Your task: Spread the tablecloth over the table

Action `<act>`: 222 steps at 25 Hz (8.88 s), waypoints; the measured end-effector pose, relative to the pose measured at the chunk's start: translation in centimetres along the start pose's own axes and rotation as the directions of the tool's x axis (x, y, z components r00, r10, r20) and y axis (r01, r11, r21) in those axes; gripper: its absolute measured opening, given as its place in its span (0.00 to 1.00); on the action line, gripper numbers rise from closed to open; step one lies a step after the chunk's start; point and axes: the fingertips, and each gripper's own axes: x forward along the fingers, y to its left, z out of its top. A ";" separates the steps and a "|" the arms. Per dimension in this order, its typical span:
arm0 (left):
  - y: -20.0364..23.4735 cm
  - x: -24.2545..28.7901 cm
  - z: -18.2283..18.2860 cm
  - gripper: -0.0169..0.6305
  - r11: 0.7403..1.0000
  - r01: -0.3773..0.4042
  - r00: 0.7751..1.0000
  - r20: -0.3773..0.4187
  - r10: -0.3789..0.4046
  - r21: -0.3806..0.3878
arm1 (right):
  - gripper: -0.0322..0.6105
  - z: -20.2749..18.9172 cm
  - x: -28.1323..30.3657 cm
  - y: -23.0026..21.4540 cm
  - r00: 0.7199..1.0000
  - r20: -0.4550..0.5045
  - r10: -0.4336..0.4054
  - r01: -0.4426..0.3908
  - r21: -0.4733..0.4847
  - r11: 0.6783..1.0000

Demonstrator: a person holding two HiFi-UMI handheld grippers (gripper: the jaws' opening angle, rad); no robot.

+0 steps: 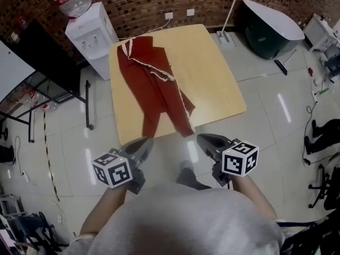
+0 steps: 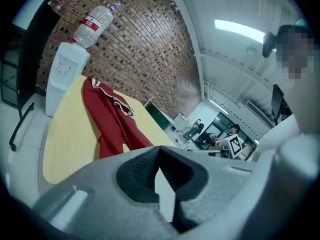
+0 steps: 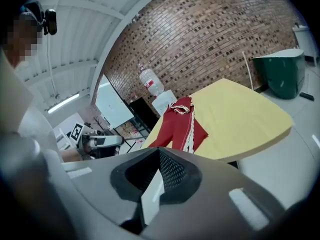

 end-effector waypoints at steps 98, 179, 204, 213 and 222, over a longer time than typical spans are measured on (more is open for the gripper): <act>1.6 5.5 20.1 0.04 0.972 -0.235 0.909 0.354 0.221 -0.002 | 0.06 24.2 4.5 -5.7 0.968 0.085 0.235 -0.229 -0.079 0.970; 46.8 24.5 42.1 0.04 0.864 -0.500 0.865 0.007 0.501 -0.069 | 0.06 44.4 33.4 -42.6 0.913 0.018 -0.408 0.395 0.213 0.893; 36.9 8.3 46.2 0.04 0.815 -0.574 0.771 0.289 0.568 -0.071 | 0.06 52.1 24.3 -34.0 0.911 0.168 -0.377 0.365 0.095 0.926; 29.6 4.7 40.7 0.04 0.814 -0.577 0.755 0.333 0.565 -0.071 | 0.06 48.3 17.2 -30.7 0.914 0.146 -0.378 0.386 -0.027 0.922; 25.8 3.1 28.8 0.04 0.806 -0.580 0.766 0.259 0.589 -0.116 | 0.06 36.8 11.7 -30.9 0.919 0.042 -0.393 0.394 -0.037 0.918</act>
